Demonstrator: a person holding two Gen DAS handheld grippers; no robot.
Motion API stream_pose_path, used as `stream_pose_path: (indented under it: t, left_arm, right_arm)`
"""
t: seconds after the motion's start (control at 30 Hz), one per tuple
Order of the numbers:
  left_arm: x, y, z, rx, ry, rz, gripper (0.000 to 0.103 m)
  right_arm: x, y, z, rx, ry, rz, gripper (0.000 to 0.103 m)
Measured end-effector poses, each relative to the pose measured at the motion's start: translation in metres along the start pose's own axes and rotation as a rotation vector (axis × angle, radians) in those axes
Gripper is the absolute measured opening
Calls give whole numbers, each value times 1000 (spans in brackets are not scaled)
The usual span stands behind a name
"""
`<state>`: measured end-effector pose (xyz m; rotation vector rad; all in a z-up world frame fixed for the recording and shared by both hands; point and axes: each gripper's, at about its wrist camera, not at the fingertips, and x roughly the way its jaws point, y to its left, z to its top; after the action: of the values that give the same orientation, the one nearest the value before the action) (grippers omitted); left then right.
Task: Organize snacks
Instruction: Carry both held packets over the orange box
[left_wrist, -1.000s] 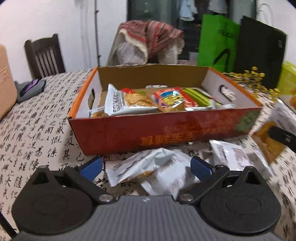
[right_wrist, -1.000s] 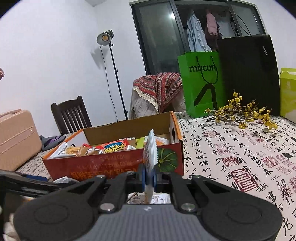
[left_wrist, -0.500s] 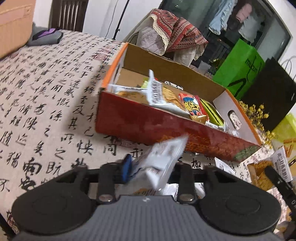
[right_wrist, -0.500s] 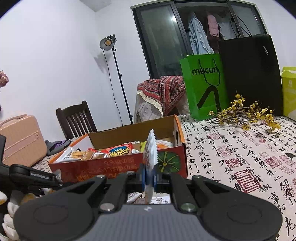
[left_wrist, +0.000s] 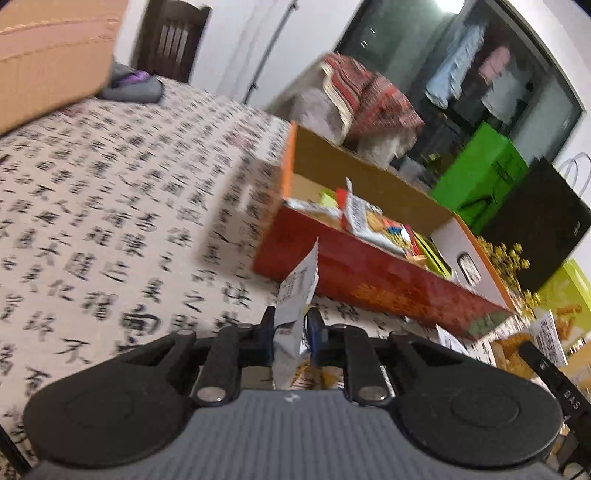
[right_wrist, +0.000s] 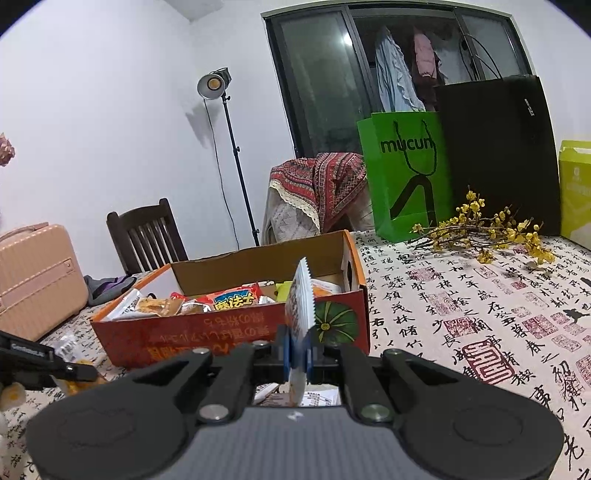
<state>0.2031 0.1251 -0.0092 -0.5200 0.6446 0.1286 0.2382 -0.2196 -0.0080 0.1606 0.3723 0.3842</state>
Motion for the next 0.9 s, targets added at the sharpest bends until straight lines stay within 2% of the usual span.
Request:
stream_pose_path:
  t: [0.23, 0.47, 0.67, 0.9]
  left_arm:
    - [-28, 2, 4, 0, -61, -54, 17]
    - [-46, -25, 19, 76, -134, -111, 17]
    - [-42, -55, 41, 120, -182, -141, 17]
    - [-19, -91, 66, 146, -229, -163, 17]
  right_arm:
    - [-18, 19, 8, -53, -16, 23, 8]
    - [-29, 40, 37, -82, -52, 64, 8]
    - [-4, 49, 75, -71, -52, 71, 8]
    - [47, 62, 100, -84, 16, 71, 8]
